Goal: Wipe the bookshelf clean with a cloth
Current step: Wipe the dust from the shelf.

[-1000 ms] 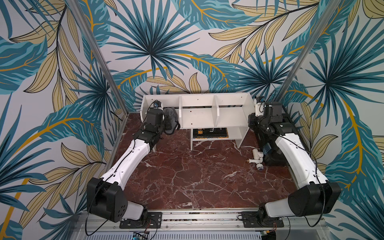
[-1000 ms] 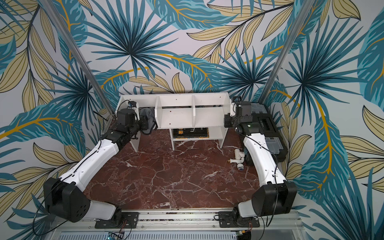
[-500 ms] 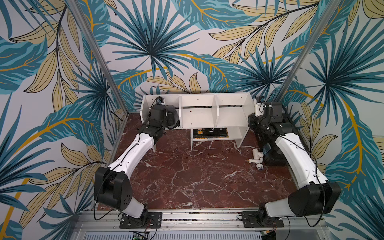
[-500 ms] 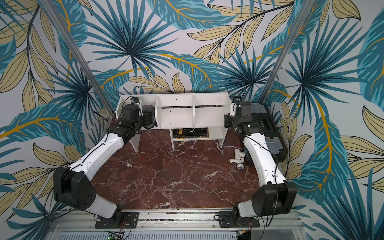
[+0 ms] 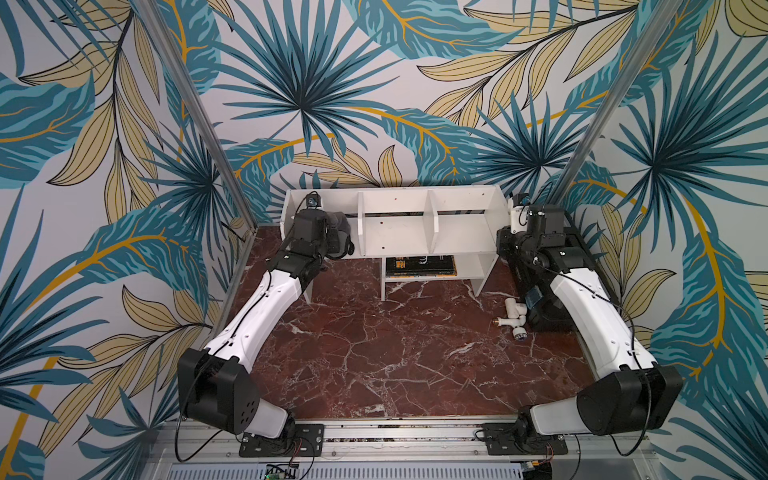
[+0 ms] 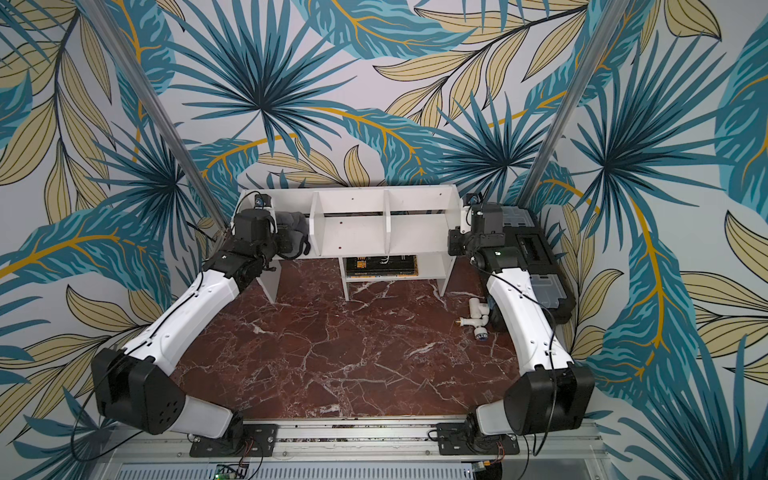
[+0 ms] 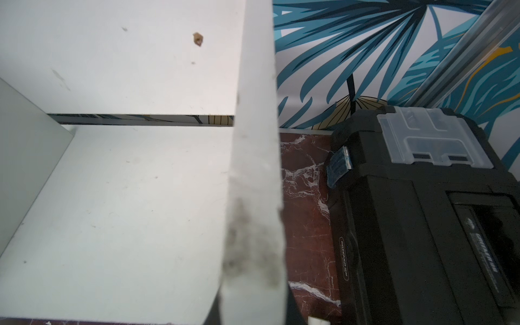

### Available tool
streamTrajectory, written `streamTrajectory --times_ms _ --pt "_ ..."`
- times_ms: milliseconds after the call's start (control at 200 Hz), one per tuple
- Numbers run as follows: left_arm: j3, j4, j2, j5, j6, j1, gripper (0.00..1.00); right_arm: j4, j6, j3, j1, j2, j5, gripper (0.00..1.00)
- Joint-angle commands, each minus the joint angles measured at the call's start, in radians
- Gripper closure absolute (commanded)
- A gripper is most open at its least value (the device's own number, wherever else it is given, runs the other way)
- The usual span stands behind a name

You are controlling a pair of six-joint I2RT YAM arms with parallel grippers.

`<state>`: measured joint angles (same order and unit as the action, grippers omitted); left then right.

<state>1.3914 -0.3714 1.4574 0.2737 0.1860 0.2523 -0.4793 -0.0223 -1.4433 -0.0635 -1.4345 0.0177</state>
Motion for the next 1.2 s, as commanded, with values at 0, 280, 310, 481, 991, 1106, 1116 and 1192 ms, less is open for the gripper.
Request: streamTrajectory --times_ms 0,280,310,481,991,1106,1116,1192 --pt "0.171 -0.043 -0.001 0.035 -0.061 -0.034 1.0 0.036 -0.147 0.015 -0.042 0.034 -0.259 1.0" --pt "0.47 -0.129 0.195 0.037 -0.056 -0.056 1.0 0.03 -0.143 0.011 -0.041 0.032 -0.252 1.0" --pt "0.493 -0.133 0.216 0.009 -0.048 -0.056 1.0 0.029 -0.142 0.009 -0.041 0.032 -0.252 1.0" --pt "0.542 -0.051 0.249 -0.203 -0.003 -0.01 1.0 0.021 -0.14 0.004 -0.041 0.027 -0.249 1.0" --pt "0.637 -0.119 0.226 -0.33 -0.062 0.119 1.0 0.012 -0.139 0.002 -0.042 0.024 -0.239 1.0" --pt "0.637 -0.205 0.222 -0.147 -0.125 0.113 1.0 0.011 -0.14 0.005 -0.042 0.032 -0.239 1.0" --pt "0.636 -0.209 0.221 -0.133 -0.132 0.112 1.0 0.011 -0.139 0.006 -0.042 0.032 -0.239 1.0" --pt "0.609 -0.236 0.215 -0.056 -0.172 0.097 1.0 0.007 -0.138 0.002 -0.042 0.031 -0.234 1.0"
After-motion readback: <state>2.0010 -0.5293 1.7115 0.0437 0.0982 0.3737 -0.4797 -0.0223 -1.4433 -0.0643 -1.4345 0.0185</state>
